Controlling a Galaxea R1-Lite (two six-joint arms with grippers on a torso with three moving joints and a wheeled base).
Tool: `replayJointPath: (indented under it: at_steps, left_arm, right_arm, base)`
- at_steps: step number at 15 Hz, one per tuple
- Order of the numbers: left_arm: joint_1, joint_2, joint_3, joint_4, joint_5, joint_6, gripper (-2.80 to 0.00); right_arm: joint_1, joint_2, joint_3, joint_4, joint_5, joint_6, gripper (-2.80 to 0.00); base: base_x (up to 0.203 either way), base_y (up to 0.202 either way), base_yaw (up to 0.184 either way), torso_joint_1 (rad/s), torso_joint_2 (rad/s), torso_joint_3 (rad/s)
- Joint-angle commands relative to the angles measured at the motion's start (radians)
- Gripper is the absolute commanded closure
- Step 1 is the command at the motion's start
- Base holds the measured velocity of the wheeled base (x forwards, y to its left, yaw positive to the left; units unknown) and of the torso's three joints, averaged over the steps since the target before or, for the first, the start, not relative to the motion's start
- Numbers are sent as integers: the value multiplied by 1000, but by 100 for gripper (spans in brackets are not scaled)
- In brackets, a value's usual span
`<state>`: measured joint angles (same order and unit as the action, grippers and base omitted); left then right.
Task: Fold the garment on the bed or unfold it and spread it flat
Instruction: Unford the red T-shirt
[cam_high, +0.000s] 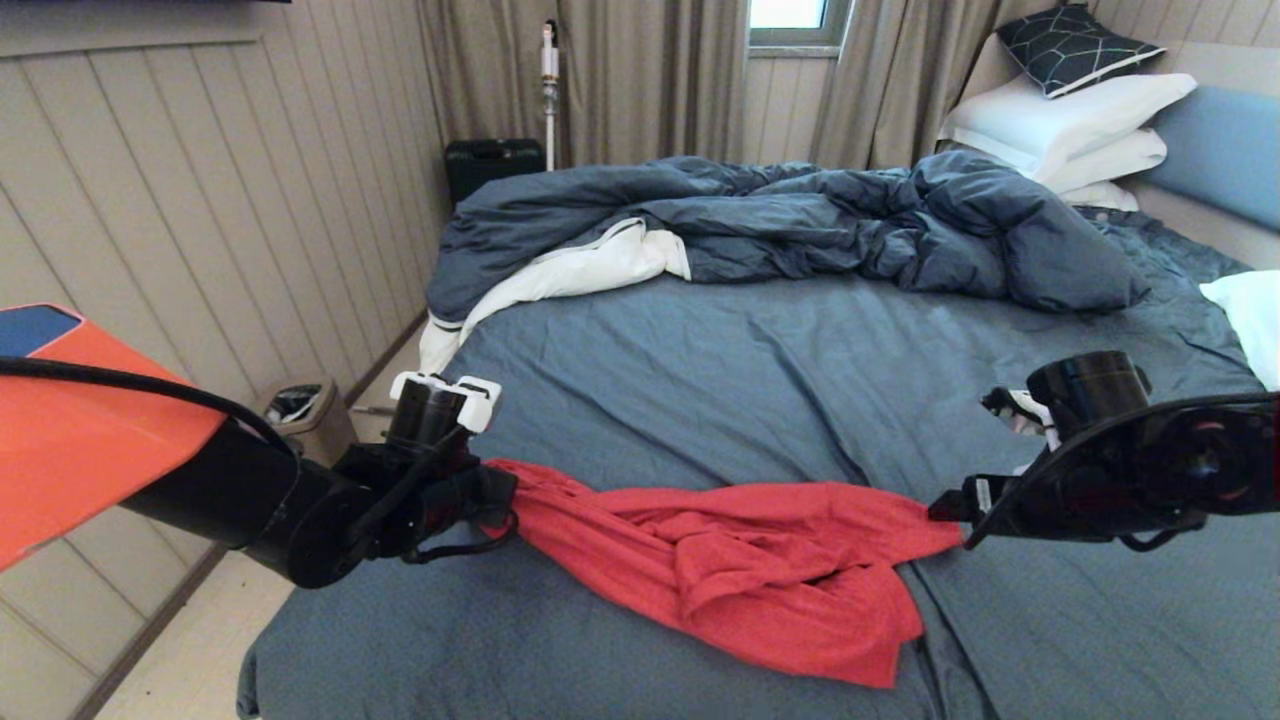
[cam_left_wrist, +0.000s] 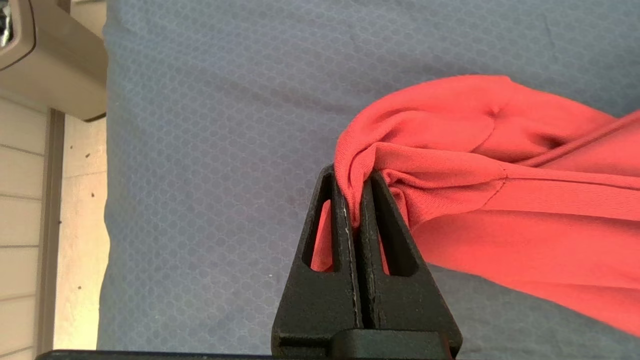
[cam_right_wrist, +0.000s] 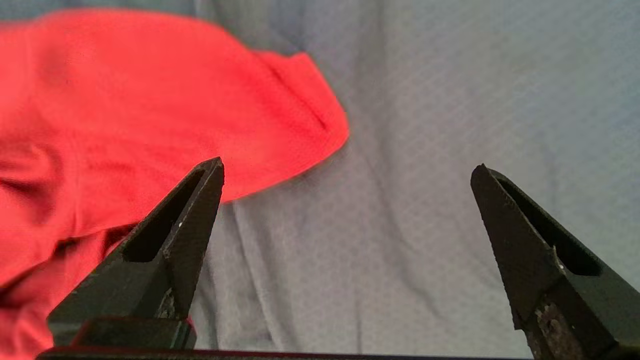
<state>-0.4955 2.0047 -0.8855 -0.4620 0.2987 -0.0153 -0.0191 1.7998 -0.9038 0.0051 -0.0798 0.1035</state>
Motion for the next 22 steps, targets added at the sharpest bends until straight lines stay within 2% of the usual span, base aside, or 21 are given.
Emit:
replayJointPath:
  at_steps: [1, 8, 9, 17, 19, 22]
  left_arm:
    - [-1, 2, -2, -3, 2, 0, 0]
    - [0, 17, -10, -7, 2, 2, 0]
    - [0, 22, -10, -9, 2, 2, 0]
    - [0, 34, -16, -12, 0, 0, 0]
    - [0, 31, -16, -14, 0, 0, 0]
    - [0, 21, -22, -14, 1, -3, 0]
  right_arm:
    - [14, 16, 10, -2, 0, 1, -280]
    - [49, 148, -52, -44, -5, -3, -280]
    - [52, 170, -69, -45, -7, -3, 0]
    - [65, 189, -119, -46, -13, -3, 0]
    - [58, 179, -172, -45, -19, -1, 0]
    - [54, 217, -333, -43, -82, -3, 0]
  base:
    - [0, 0, 0, 0, 0, 0]
    - [0, 0, 0, 0, 0, 0]
    - [0, 0, 0, 0, 0, 0]
    - [0, 0, 0, 0, 0, 0]
    - [0, 0, 0, 0, 0, 0]
    - [0, 0, 0, 0, 0, 0]
